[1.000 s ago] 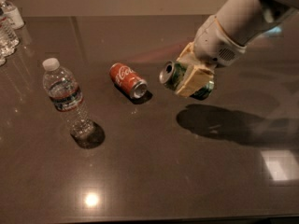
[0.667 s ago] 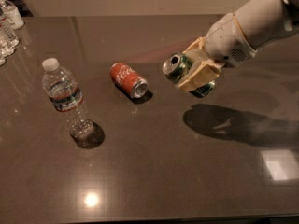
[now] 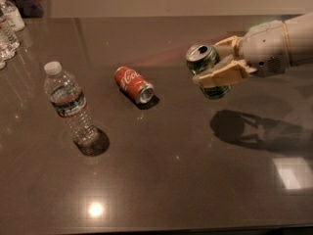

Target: Place green can upright

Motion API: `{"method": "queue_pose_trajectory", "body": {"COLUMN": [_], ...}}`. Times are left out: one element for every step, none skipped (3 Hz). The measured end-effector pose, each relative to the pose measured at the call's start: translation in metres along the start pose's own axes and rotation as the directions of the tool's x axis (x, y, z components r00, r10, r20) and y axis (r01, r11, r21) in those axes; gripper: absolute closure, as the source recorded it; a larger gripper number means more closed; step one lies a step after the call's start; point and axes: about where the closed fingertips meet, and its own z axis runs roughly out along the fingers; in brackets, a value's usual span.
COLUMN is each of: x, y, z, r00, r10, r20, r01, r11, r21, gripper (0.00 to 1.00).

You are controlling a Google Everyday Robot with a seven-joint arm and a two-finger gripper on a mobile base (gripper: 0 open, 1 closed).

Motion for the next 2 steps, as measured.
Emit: {"method": "queue_pose_trajectory", "body": {"x": [0.008,0.023], "y": [-0.004,-0.008], "z": [-0.01,-0.017], "r00": [0.992,0.971], "r10": [0.081,0.157], "r20": [0.097,0.181], "r01": [-0.083,-0.164], "r11": [0.9962,0.9863], "r21": [0.025,0.021], "gripper": [1.0,1.0]}}
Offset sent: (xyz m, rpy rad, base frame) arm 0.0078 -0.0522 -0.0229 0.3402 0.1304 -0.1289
